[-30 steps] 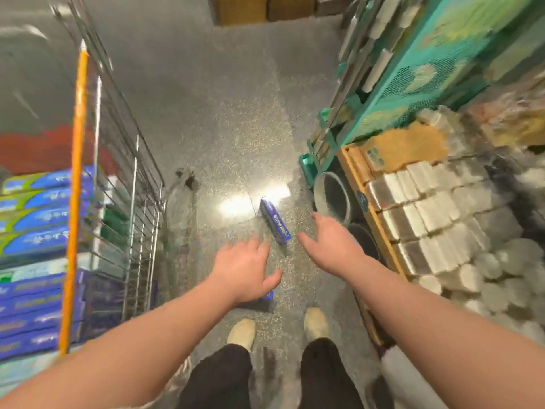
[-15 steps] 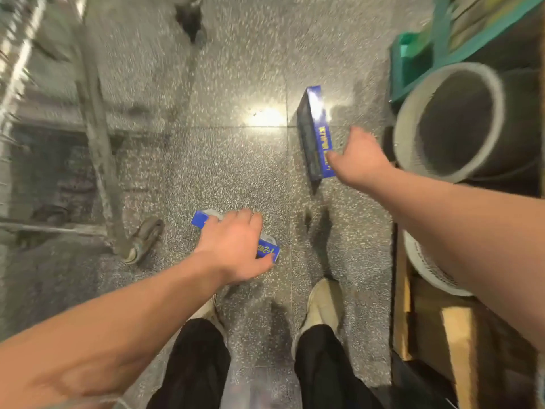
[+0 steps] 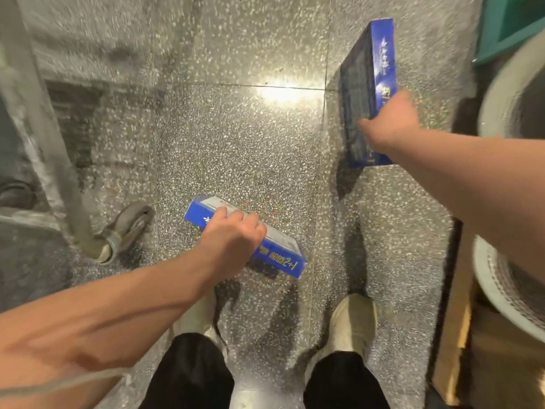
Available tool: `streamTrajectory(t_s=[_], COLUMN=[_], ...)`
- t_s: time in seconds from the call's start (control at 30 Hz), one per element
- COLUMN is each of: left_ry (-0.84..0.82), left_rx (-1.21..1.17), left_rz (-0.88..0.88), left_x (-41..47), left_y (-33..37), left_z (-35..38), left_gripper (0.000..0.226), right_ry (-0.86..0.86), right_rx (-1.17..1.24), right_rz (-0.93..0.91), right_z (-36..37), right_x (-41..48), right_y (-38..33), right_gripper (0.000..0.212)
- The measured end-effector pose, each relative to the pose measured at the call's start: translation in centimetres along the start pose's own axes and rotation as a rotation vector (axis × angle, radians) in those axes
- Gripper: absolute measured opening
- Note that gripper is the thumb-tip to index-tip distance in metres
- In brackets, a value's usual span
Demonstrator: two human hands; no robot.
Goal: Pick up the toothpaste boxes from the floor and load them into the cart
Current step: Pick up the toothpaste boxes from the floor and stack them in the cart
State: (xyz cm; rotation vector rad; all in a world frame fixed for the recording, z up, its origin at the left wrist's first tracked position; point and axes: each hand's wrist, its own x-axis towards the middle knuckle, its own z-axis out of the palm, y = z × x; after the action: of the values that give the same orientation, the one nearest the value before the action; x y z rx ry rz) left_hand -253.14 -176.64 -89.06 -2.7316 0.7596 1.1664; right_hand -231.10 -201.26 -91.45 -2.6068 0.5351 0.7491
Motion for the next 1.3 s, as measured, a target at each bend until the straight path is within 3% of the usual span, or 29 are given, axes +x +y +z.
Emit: streamTrajectory(t_s=[0.17,0.33,0.53,0.63,0.77,0.83,0.97,1.07,1.2,1.3], left_ry=[0.143,0.029,0.216,0.366,0.521,0.506,0.317,0.281,0.27,0.291], left_rx=[0.052,0.023,-0.052,-0.056,-0.031,-0.002,0.039,0.045,0.127,0.122], left_rz=[0.082,0.017,0.036,0.064,-0.039,-0.071,-0.122,-0.103,-0.076,-0.043], left_x=[2.2,4.8,6.5,6.1,5.4,5.4,5.9,6.5,7.1,7.5], left_y=[0.1,1.8,2.1,1.6,1.3,1.2,0.7,0.2,-0.6,-0.6], left_z=[-0.9,-4.5,-4.7,-4.1,-3.3,-3.6,-4.6,-4.8,-5.3,-5.3], left_gripper=[0.025,0.037,0.03,0.038,0.062,0.081,0.11,0.109,0.1,0.081], right_ry=[0.037,-0.164,-0.334,-0.335,-0.393,-0.415,-0.452,-0.483,-0.421,-0.402], right_rx=[-0.113,-0.194,-0.28,-0.192,-0.113,-0.102,-0.093,-0.154,-0.407,-0.477], right_rz=[-0.158,-0.384,-0.488,-0.454,-0.426,-0.434,-0.44,-0.446,-0.461,-0.459], right_z=[0.1,1.4,4.3,4.8,5.0,4.9,4.3,3.7,4.2,4.9], right_x=[-2.1,-7.0,-10.6,-10.7,-10.5,-10.6,-10.9,-11.1,-12.2,-13.0], right_y=[0.7,1.5,2.4,2.4,2.4,2.4,2.5,2.5,2.8,3.5], right_gripper=[0.045,0.033,0.026,0.038,0.046,0.051,0.046,0.061,0.128,0.128])
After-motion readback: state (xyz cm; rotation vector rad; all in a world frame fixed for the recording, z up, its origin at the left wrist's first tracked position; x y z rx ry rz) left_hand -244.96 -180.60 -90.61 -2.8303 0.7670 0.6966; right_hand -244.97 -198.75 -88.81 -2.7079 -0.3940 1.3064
